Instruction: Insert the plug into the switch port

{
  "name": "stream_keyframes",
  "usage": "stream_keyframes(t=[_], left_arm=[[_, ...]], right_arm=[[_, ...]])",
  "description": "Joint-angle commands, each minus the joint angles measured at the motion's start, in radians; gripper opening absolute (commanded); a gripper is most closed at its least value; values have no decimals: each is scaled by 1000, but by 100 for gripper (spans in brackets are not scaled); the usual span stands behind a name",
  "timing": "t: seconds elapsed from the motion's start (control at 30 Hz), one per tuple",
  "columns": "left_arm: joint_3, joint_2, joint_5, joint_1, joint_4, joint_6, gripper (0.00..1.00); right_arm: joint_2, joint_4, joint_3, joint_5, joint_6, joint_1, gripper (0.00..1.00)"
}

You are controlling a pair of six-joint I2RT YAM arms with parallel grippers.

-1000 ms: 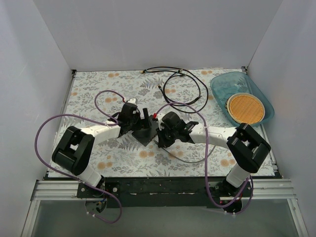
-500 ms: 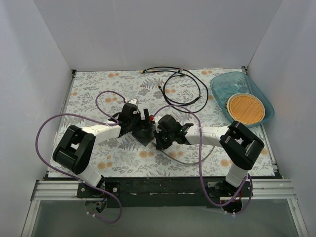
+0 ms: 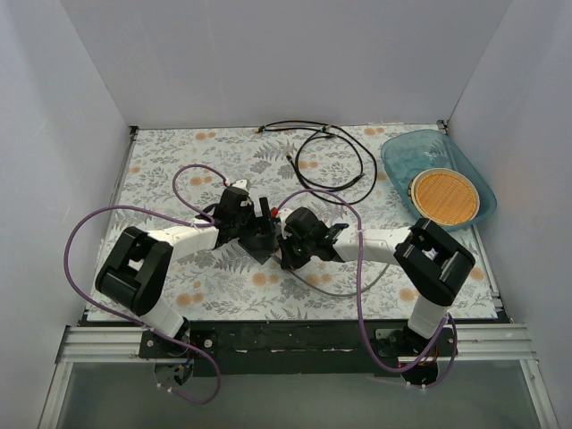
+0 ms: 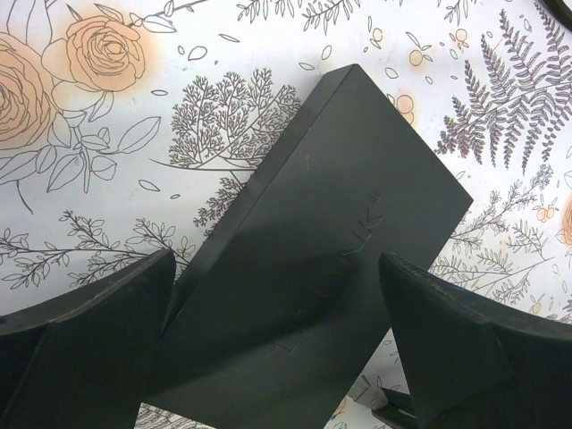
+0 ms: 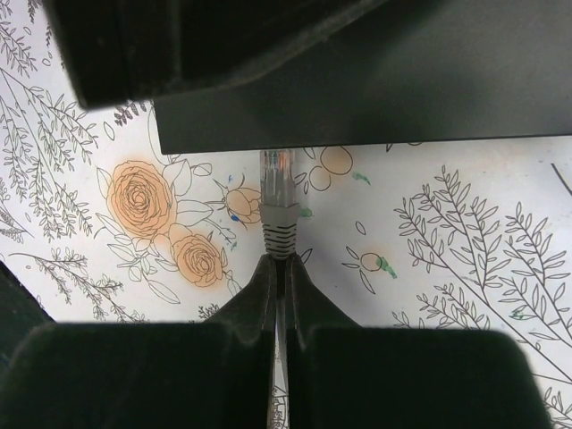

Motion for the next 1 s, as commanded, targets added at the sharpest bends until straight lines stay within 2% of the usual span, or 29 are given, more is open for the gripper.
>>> stream_keyframes(t=[0.0, 0.97], left_arm=[[-18, -12, 13, 1, 2, 4, 98], [-41, -6, 26, 1, 15, 4, 98]], right_arm=[[29, 15, -3, 48, 10, 5, 1], [2, -19, 58, 149, 32, 29, 1]])
